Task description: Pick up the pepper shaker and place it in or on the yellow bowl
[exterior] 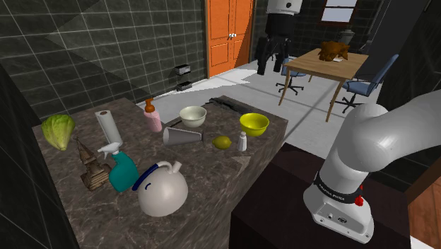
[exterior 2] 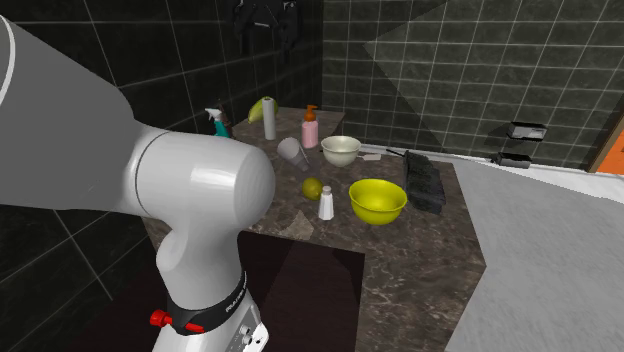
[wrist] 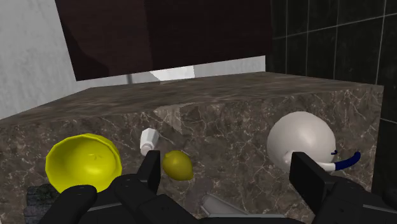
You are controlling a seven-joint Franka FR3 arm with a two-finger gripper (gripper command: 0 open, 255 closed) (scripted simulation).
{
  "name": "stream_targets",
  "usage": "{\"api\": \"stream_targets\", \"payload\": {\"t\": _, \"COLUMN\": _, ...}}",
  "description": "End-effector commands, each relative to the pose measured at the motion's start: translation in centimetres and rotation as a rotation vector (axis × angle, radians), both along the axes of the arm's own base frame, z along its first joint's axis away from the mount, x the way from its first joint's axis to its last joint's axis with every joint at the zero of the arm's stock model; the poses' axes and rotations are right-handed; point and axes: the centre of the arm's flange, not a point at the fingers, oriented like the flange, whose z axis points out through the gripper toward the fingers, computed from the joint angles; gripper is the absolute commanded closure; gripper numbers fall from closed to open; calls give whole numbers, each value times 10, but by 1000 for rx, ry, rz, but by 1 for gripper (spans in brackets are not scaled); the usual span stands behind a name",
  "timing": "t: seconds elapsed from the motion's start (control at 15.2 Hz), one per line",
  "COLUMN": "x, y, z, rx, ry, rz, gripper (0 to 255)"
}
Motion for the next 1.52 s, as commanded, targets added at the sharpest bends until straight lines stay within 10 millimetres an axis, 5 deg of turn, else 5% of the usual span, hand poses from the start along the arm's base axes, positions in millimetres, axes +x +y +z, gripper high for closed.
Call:
{"api": "stream_targets", "payload": {"t": 0.0, "x": 0, "y": 0, "z": 0, "rx": 0, "ry": 0, "rz": 0, "gripper": 0}}
{"api": "stream_targets", "payload": {"t": 1.45, "x": 109, "y": -85, "z": -256, "rx": -9, "ry": 25, "rz": 2, "gripper": 0}}
